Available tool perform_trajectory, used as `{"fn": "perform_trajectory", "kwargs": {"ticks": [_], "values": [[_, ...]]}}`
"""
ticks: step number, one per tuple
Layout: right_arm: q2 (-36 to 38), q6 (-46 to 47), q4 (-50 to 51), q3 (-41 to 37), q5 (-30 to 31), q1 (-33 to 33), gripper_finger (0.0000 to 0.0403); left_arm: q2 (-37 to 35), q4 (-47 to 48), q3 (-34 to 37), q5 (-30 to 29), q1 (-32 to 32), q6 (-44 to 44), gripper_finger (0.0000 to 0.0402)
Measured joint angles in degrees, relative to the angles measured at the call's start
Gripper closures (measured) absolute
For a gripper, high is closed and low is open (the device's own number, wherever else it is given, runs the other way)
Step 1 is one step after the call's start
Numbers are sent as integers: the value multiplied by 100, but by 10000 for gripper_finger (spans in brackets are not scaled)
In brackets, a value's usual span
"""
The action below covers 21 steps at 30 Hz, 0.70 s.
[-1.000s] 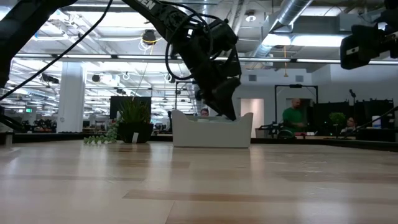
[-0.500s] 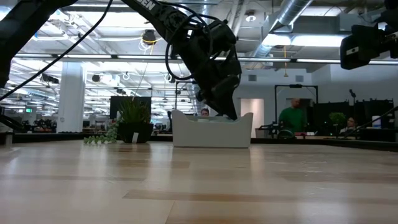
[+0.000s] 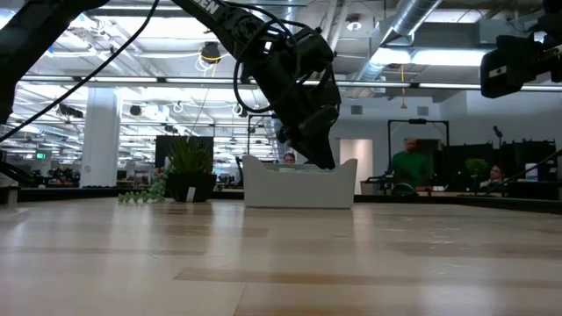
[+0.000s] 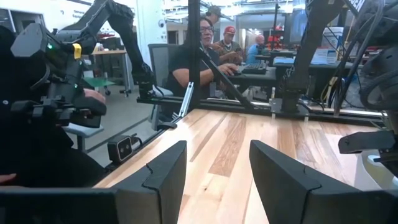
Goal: Pick and place pill bottles into a basket
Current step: Return to Home Position
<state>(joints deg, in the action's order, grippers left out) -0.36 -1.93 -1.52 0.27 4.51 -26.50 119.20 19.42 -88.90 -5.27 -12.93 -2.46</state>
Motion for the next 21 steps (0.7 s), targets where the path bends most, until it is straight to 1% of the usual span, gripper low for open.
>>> {"fn": "perform_trajectory", "kwargs": {"ticks": [4, 8, 15, 17, 21], "values": [[0, 1, 0, 0, 0, 0, 235, -2, -40, 2, -3, 1, -76, 252], [0, 0, 0, 0, 0, 0, 235, -4, -348, -2, 126, 29, -120, 252], [0, 2, 0, 0, -1, 0, 235, -37, 86, -731, 250, 142, -380, 253], [2, 0, 0, -2, 0, 0, 235, -91, 61, -938, 564, 146, -511, 253], [0, 1, 2, 0, -1, 0, 235, -397, -349, -1117, 1393, 95, -527, 253]]}}
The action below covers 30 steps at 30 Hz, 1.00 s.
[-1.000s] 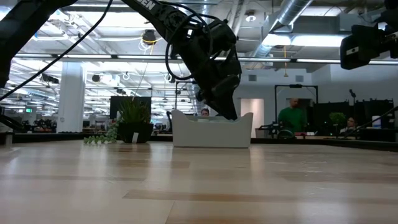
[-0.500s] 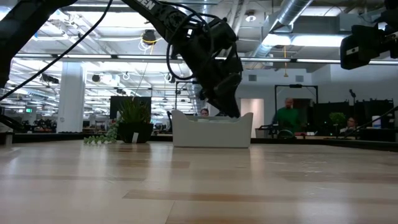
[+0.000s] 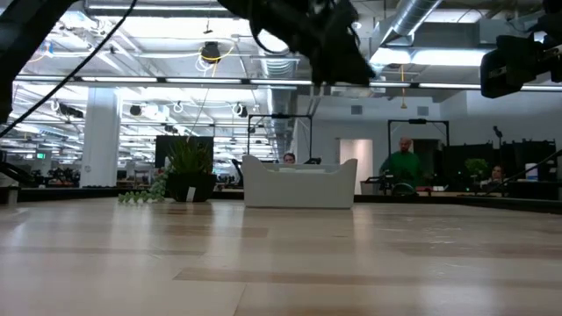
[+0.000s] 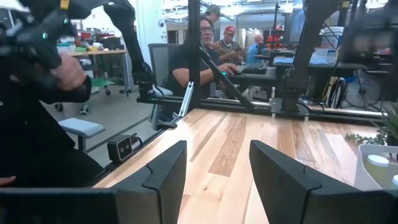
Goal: Pick and place pill bottles into a basket
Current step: Return to Home Position
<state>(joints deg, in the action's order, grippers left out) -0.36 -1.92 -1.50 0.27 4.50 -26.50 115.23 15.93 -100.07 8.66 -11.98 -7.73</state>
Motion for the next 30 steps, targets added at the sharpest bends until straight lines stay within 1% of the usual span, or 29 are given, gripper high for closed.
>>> {"fn": "perform_trajectory", "kwargs": {"ticks": [2, 8, 13, 17, 20, 22, 25, 30], "values": [[2, -1, -7, 0, 1, 0, 235, -192, -92, 0, 259, -46, 3, 253], [0, -1, -5, -1, 1, 0, 235, -696, 127, 0, 351, -114, -36, 253], [0, -1, -4, 0, 1, 0, 235, -946, 105, 4, 973, -98, -40, 253], [0, -1, -4, -2, 1, 0, 235, -1033, 160, 36, 1018, -68, 18, 253], [1, -1, -5, -1, 1, 0, 235, -1119, -92, 300, 987, 2, 123, 253], [0, 0, -3, -1, 1, 0, 235, -1241, -400, 571, 720, 104, 221, 253], [0, 1, -2, -2, 1, 0, 235, -1615, -893, 1150, 48, 336, 306, 260], [1, -1, -3, 0, 1, 0, 235, -2635, -1804, 2372, -771, 750, 334, 281]]}}
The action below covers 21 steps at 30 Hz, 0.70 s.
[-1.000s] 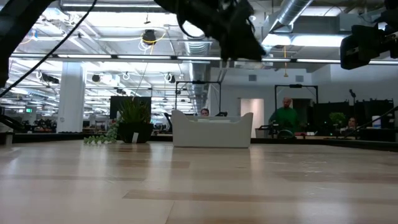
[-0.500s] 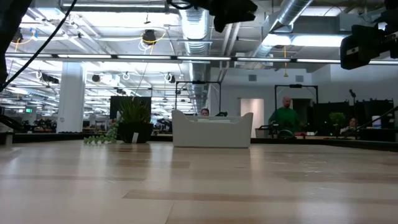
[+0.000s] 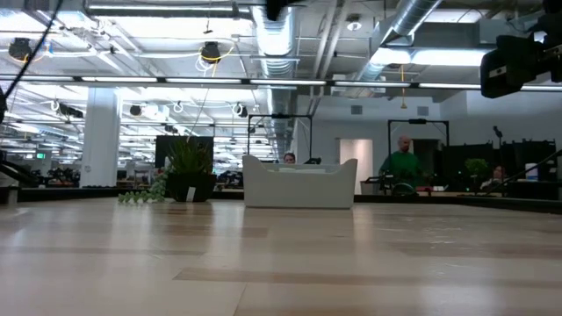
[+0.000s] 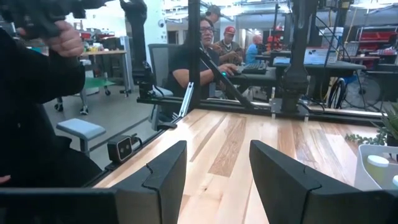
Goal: Pick and place pill bottles into a basket
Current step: Return to Home Position
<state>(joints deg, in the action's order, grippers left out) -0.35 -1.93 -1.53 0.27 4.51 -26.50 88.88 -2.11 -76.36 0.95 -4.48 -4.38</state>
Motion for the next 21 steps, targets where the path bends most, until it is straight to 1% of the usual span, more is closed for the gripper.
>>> {"fn": "perform_trajectory", "kwargs": {"ticks": [4, 8, 10, 15, 21], "values": [[0, 1, 1, 0, 0, 0, 235, -987, -668, 1113, -410, 225, 172, 297], [1, 2, 1, 0, 0, 0, 235, -1930, -1035, 2156, -808, 408, 416, 311], [0, 2, 1, 0, 0, 0, 235, -2337, -1183, 2576, -880, 510, 463, 316], [0, 1, 1, -1, -1, 0, 235, -3245, -1190, 3367, -1212, 782, 413, 321], [-1, 2, 1, 0, 0, 0, 235, -4345, -1390, 4227, -1222, 998, 294, 322]]}}
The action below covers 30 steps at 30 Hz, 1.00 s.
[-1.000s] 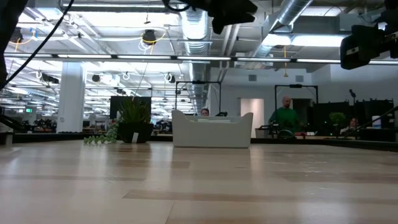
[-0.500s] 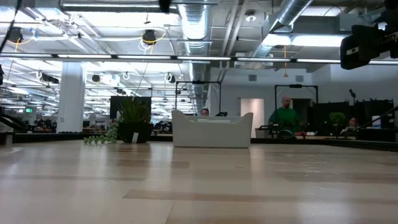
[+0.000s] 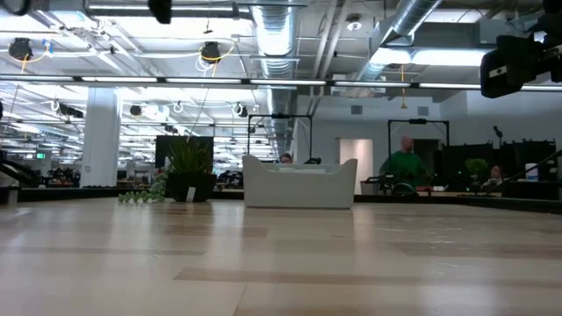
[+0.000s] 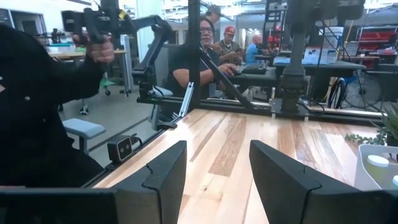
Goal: Pick and place pill bottles into a basket
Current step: Return to Home Position
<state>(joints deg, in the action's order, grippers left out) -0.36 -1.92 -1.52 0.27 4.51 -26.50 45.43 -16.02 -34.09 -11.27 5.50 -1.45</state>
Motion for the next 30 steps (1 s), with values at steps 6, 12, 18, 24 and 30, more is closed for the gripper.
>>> {"fn": "perform_trajectory", "kwargs": {"ticks": [6, 12, 18, 24, 30], "values": [[0, 0, 0, -2, 0, 0, 235, -1163, -628, 999, -46, 132, -121, 322], [1, -2, 0, -1, 0, 0, 235, -2057, -588, 1489, 43, 131, -114, 322], [2, 0, 0, 0, 0, 0, 235, -2667, -523, 1870, 151, 131, -114, 322], [0, 0, 0, 0, 0, 0, 235, -3184, -519, 2266, 42, 131, -160, 322], [2, -2, 0, -1, 0, 0, 235, -3760, -412, 2545, 39, 131, -170, 322]]}}
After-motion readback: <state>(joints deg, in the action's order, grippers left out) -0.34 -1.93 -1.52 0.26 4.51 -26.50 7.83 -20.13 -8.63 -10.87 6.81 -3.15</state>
